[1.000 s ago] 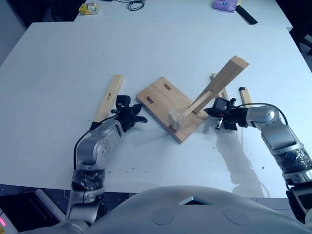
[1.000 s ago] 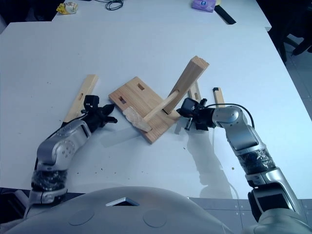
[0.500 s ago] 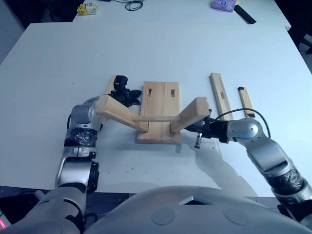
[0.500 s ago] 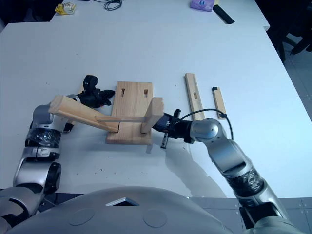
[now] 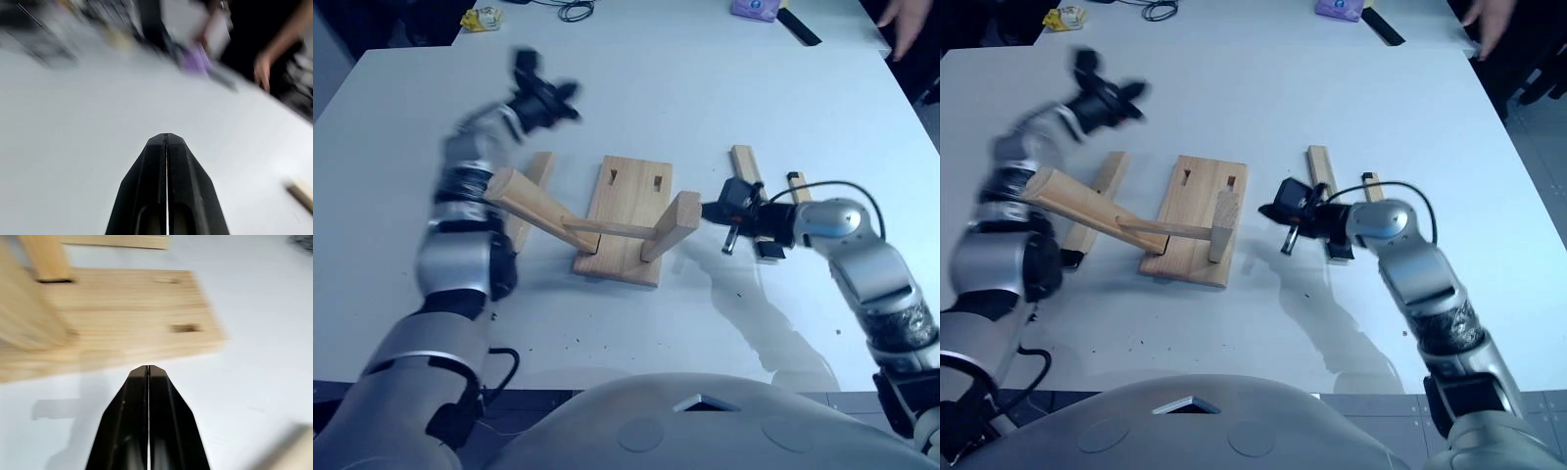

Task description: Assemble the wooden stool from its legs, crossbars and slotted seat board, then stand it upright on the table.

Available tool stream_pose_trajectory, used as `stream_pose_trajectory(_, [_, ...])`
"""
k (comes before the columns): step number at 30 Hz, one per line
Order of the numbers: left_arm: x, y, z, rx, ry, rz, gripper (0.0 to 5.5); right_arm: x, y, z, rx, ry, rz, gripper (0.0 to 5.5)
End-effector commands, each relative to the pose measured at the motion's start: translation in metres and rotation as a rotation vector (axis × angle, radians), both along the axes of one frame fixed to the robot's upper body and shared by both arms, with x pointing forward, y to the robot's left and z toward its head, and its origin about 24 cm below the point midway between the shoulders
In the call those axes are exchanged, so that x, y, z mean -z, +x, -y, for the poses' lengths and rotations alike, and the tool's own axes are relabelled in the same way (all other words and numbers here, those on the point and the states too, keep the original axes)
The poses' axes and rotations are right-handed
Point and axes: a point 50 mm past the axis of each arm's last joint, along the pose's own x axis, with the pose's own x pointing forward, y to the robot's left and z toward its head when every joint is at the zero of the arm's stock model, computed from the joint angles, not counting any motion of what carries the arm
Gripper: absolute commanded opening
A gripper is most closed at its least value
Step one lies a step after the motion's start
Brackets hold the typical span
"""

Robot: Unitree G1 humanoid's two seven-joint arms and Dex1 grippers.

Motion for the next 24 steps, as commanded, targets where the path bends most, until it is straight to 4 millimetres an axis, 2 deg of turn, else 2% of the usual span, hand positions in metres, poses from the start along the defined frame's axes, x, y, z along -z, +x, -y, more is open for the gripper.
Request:
stream_pose_trajectory(1, [-0.030,-0.024,-0.023,-0.047,-0.012,0.119,0.00,-0.006,0.028,-0.009,0.010,-0.010,0.136,0.02])
stream_pose_trajectory(3, [-0.021,-0.054,-0.026,-0.026,-0.014,0.082,0.00,-0.001,0.044,-0.008,0.024,-0.042,0.182,0.02])
stream_pose_trajectory(6, [0.014,-0.101,-0.007,0.069,0.027,-0.059,0.00,0.008,0.061,-0.005,0.038,-0.057,0.184,0.02])
stream_pose_trajectory(10, [0.061,-0.172,0.018,0.183,0.064,-0.230,0.00,0.027,0.071,-0.008,0.019,-0.109,0.136,0.02])
stream_pose_trajectory(12, [0.069,-0.195,0.020,0.174,0.090,-0.263,0.00,0.039,0.071,-0.010,0.016,-0.124,0.108,0.02])
stream_pose_trajectory(15, [0.071,-0.221,0.019,0.196,0.095,-0.289,0.00,0.057,0.069,-0.004,0.022,-0.161,0.071,0.02])
stream_pose_trajectory(17, [0.073,-0.241,0.019,0.280,0.124,-0.334,0.00,0.065,0.067,0.002,0.031,-0.182,0.061,0.02])
stream_pose_trajectory(21, [0.085,-0.274,0.013,0.449,0.193,-0.468,0.00,0.067,0.072,0.006,0.065,-0.166,0.073,0.02])
stream_pose_trajectory(24, [0.089,-0.278,-0.009,0.466,0.249,-0.520,0.00,0.064,0.078,0.005,0.082,-0.153,0.100,0.02])
